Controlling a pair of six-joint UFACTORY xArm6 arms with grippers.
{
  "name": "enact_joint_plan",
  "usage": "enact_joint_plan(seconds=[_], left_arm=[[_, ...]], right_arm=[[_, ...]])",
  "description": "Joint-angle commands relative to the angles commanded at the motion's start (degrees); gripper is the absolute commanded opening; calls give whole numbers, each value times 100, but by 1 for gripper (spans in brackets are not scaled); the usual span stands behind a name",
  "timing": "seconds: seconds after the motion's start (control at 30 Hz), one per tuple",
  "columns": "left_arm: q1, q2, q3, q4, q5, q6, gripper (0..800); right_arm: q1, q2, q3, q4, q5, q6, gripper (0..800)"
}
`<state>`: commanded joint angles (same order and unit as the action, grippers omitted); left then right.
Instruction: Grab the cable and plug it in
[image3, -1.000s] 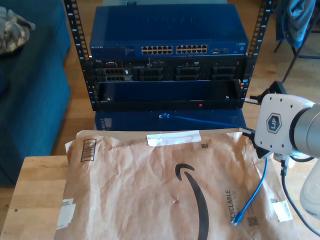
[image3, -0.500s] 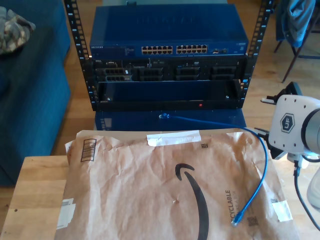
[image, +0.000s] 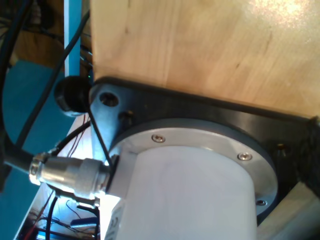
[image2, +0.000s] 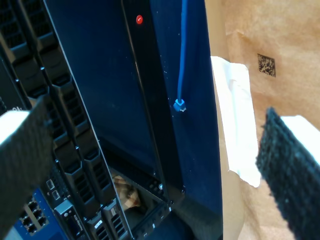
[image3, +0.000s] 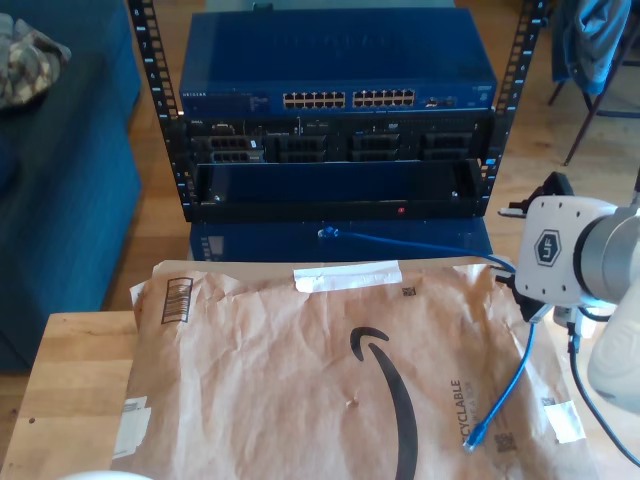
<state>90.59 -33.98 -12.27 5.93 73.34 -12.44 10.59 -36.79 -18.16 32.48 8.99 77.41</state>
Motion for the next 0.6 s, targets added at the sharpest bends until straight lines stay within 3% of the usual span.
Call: enact_joint_plan(seconds=[0.1,0.23,0.6], left_arm=[[9,-62,62,0,-35,105,800],[35,-105,440,-18,-545,325,800],[290,132,677,-9,-1196,492,800]], right_arm=[[-9,0,-97,-9,26,0,608],[-53,-35,-105,-88,211,-18,602],[-1670,-281,-949,-782,3393,-26,672]])
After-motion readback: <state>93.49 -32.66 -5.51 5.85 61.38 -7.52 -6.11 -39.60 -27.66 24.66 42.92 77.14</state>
